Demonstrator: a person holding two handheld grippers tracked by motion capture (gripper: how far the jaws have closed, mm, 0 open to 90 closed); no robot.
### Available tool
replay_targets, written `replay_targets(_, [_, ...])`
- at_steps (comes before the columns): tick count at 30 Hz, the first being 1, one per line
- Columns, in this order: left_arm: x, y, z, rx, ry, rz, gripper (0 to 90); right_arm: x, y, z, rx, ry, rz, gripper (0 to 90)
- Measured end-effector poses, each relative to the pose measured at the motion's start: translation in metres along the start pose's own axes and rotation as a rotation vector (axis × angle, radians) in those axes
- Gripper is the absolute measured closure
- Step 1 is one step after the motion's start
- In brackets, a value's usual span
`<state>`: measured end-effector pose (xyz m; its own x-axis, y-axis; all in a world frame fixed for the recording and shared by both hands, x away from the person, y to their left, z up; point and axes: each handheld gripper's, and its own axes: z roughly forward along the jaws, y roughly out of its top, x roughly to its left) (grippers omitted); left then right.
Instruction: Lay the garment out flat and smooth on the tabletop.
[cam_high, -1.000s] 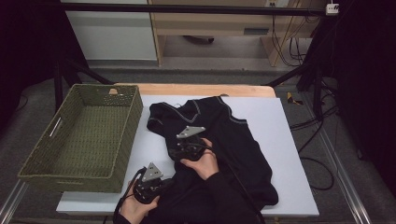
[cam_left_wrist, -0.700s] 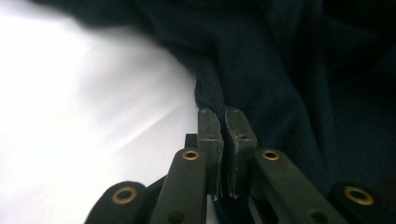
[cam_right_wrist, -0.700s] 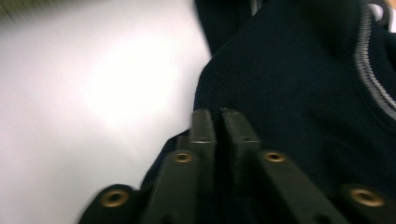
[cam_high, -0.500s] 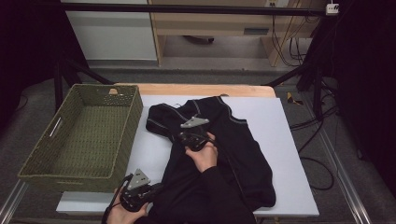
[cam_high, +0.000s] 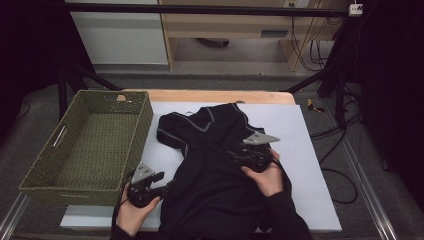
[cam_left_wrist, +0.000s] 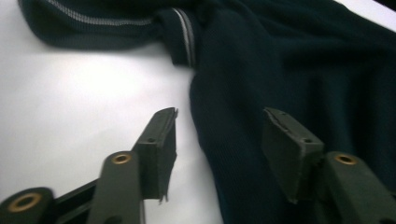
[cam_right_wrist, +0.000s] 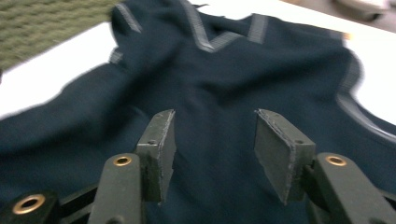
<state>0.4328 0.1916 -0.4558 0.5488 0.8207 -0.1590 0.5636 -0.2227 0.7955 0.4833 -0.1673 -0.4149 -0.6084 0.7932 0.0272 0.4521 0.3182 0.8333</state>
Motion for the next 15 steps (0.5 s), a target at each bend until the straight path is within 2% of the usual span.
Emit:
replay_targets(3, [0.010, 0.004, 0.023, 0.051, -0.019, -0.038, 44.5, -0.028, -0.025, -0.030, 0.011, -0.061, 0.044, 45.7])
replay_targets(5, [0.011, 0.002, 0.031, 0.078, -0.031, -0.026, 48.2, -0.048, -0.047, -0.049, 0.023, -0.106, 0.080, 45.6])
replay_targets(7, [0.009, -0.001, 0.033, 0.091, -0.024, -0.009, 50.5, -0.062, -0.063, -0.062, 0.045, -0.135, 0.109, 45.5])
replay_targets(8, [0.009, -0.002, 0.033, 0.097, -0.026, -0.010, 54.4, -0.068, -0.073, -0.068, 0.057, -0.141, 0.132, 45.3])
replay_targets(10, [0.008, -0.005, 0.033, 0.111, -0.045, -0.030, 62.0, -0.075, -0.093, -0.076, 0.098, -0.124, 0.176, 44.6])
replay_targets(11, [0.008, -0.006, 0.032, 0.111, -0.049, -0.027, 66.2, -0.075, -0.101, -0.078, 0.111, -0.113, 0.196, 44.8])
replay_targets(13, [0.006, -0.007, 0.031, 0.124, -0.061, -0.024, 75.0, -0.074, -0.114, -0.081, 0.142, -0.085, 0.207, 45.4])
replay_targets(15, [0.005, -0.006, 0.031, 0.128, -0.063, -0.018, 81.4, -0.070, -0.121, -0.081, 0.174, -0.075, 0.195, 48.5])
